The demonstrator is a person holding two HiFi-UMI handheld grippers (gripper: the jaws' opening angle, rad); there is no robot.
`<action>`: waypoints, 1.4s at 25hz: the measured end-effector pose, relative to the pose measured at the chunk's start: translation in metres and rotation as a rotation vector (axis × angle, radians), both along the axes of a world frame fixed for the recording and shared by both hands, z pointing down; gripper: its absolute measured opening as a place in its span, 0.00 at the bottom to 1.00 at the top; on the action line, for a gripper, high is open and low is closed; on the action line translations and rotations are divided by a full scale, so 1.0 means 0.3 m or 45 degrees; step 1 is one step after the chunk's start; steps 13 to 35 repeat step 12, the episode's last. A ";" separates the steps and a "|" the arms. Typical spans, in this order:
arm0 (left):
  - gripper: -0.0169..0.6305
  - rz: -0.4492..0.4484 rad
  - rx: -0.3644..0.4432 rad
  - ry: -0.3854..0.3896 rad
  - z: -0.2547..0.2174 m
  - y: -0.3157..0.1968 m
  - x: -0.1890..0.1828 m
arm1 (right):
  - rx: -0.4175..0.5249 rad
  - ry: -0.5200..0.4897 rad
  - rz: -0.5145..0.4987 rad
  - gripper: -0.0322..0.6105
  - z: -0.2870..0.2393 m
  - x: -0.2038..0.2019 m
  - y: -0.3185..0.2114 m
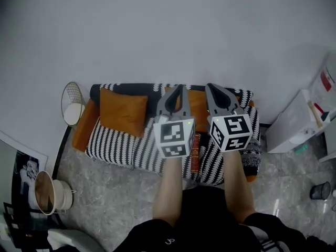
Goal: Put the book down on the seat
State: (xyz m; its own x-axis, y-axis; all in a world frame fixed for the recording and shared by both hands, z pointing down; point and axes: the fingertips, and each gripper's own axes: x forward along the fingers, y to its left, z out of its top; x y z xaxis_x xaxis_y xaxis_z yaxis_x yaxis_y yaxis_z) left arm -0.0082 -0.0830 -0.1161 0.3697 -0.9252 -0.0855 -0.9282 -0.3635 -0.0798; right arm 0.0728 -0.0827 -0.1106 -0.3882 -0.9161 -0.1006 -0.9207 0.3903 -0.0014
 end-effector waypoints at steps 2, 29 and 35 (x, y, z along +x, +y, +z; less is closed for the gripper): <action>0.05 0.013 -0.003 0.000 0.007 -0.004 0.021 | 0.002 0.003 0.009 0.06 0.000 0.019 -0.001; 0.05 0.030 0.002 0.004 -0.002 -0.011 0.041 | 0.007 0.012 0.020 0.06 -0.005 0.036 -0.003; 0.05 0.030 0.002 0.004 -0.002 -0.011 0.041 | 0.007 0.012 0.020 0.06 -0.005 0.036 -0.003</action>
